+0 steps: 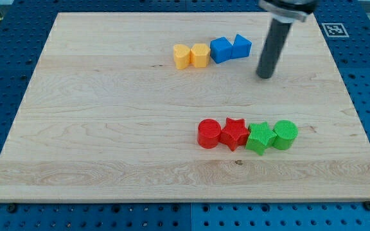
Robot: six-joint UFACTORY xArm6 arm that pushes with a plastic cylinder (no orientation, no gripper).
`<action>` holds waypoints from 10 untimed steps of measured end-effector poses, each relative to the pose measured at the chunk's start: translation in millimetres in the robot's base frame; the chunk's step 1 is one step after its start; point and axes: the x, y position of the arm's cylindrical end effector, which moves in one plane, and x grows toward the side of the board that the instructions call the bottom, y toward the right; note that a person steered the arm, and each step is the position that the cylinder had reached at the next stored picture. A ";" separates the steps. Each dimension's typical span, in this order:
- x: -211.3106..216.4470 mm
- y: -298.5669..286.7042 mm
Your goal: Move your arm towards yellow heart
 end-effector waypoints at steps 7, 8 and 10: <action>-104.0 -269.0; -100.2 -223.3; -40.2 -175.8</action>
